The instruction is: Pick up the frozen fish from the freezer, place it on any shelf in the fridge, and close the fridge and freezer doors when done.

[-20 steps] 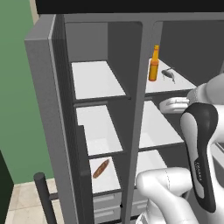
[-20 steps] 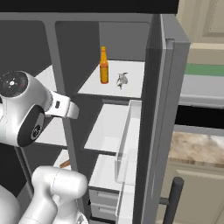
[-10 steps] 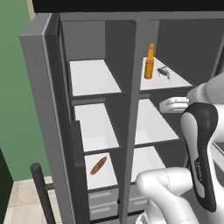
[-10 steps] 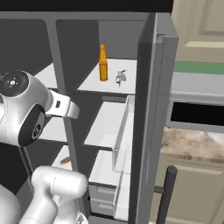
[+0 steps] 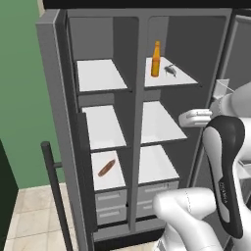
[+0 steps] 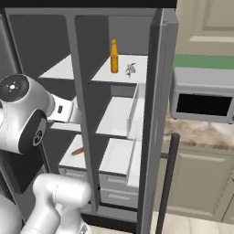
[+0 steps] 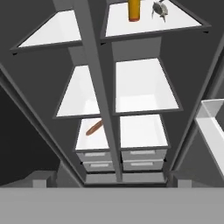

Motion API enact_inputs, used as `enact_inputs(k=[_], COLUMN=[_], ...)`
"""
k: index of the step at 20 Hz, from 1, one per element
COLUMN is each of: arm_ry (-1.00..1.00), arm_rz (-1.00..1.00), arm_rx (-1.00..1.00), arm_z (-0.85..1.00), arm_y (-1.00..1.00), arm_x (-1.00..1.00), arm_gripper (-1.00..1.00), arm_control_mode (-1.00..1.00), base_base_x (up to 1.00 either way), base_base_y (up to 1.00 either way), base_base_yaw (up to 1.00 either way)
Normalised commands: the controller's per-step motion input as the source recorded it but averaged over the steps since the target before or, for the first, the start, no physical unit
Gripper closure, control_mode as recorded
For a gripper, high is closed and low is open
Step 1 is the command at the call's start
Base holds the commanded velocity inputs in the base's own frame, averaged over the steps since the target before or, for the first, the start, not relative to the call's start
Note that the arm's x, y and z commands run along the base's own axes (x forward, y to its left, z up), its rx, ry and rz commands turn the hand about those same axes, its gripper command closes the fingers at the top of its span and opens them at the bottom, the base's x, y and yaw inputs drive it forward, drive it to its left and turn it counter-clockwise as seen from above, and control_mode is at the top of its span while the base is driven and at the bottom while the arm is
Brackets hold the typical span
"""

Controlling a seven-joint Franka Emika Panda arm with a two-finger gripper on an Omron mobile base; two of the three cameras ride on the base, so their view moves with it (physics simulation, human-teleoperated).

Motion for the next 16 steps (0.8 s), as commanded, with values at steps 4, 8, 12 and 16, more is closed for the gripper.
enact_inputs(k=[4,8,12,16], arm_ry=[0.0,0.0,0.0,0.0], arm_rz=[0.0,0.0,0.0,0.0], arm_rx=[0.0,0.0,0.0,0.0], arm_z=[0.0,0.0,0.0,0.0], arm_y=[0.0,0.0,0.0,0.0], arm_x=[0.0,0.0,0.0,0.0], arm_gripper=[-1.0,-1.0,-1.0,-1.0], arm_control_mode=[1.0,1.0,1.0,1.0], base_base_x=[-0.45,-0.42,-0.45,-0.46], base_base_y=[-0.14,-0.09,-0.12,-0.15], base_base_yaw=[0.0,0.0,0.0,0.0])
